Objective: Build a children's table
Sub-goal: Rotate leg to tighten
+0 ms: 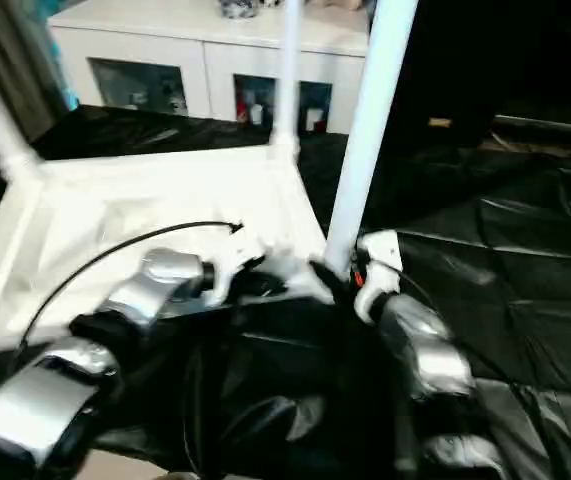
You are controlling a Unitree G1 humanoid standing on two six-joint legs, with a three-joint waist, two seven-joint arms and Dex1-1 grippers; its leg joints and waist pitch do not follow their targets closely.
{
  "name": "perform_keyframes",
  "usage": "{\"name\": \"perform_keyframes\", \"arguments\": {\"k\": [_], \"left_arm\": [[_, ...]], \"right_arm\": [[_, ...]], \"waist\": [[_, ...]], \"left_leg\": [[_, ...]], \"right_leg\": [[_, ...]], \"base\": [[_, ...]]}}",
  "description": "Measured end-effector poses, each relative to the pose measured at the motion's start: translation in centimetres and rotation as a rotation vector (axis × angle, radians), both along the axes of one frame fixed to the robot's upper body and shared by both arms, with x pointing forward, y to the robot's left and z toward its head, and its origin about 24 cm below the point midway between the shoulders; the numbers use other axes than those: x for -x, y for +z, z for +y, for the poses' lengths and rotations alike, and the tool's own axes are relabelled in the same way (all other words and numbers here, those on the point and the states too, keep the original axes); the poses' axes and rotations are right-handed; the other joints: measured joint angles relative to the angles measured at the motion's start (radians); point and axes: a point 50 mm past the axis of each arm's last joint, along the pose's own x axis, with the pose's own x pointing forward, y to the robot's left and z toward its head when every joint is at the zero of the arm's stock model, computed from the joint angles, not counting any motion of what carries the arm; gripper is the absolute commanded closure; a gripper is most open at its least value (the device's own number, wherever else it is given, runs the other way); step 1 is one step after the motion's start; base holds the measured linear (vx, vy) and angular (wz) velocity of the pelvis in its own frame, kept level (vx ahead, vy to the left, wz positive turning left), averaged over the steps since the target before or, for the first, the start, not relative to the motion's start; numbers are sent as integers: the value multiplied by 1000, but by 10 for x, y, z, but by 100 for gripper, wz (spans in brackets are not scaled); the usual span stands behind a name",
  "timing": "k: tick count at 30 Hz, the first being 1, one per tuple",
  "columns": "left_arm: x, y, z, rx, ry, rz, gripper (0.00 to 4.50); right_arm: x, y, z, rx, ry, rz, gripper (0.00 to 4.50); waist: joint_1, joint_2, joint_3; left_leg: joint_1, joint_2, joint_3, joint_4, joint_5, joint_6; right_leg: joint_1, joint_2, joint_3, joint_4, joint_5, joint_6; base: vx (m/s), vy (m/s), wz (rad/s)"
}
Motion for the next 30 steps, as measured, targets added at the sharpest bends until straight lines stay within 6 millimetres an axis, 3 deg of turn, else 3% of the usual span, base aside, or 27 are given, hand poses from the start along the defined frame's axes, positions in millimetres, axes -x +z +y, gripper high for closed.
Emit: {"name": "perform_keyframes", "arguments": {"k": [2, 6, 13, 25, 30], "left_arm": [[0, 0, 0, -2, -7, -6, 450], [1, 1, 3, -12, -54, -16, 450], [6, 4, 19, 8, -173, 10, 450], [21, 6, 43, 9, -411, 90, 450], [22, 6, 45, 8, -436, 106, 450]], "right_arm": [[0, 0, 0, -2, 0, -9, 128], [3, 1, -1, 12, 79, -35, 92], [17, 8, -21, 62, 375, -37, 92], [41, 17, -27, 14, 786, 31, 92], [43, 18, -30, 5, 820, 48, 149]], "waist": [[-1, 2, -1], [-2, 3, -2], [4, 3, -2], [25, 5, -1], [32, 5, -1]], "left_leg": [[0, 0, 0, -1, 0, 0], [-1, 0, 0, -2, 0, 0], [-4, 2, 0, -3, 2, 5], [-7, 3, 0, -2, -1, 2], [-7, 3, 0, -2, -1, 2]], "right_leg": [[0, 0, 0, 0, 1, -2], [-1, 0, -1, 1, 3, -2], [-4, 1, -3, 1, 2, 0], [-5, 1, -4, 3, 0, 0], [-5, 1, -4, 3, 0, 0]], "base": [[0, 0, 0], [0, 0, 0], [0, 0, 0], [0, 0, 0], [0, 0, 0]]}}
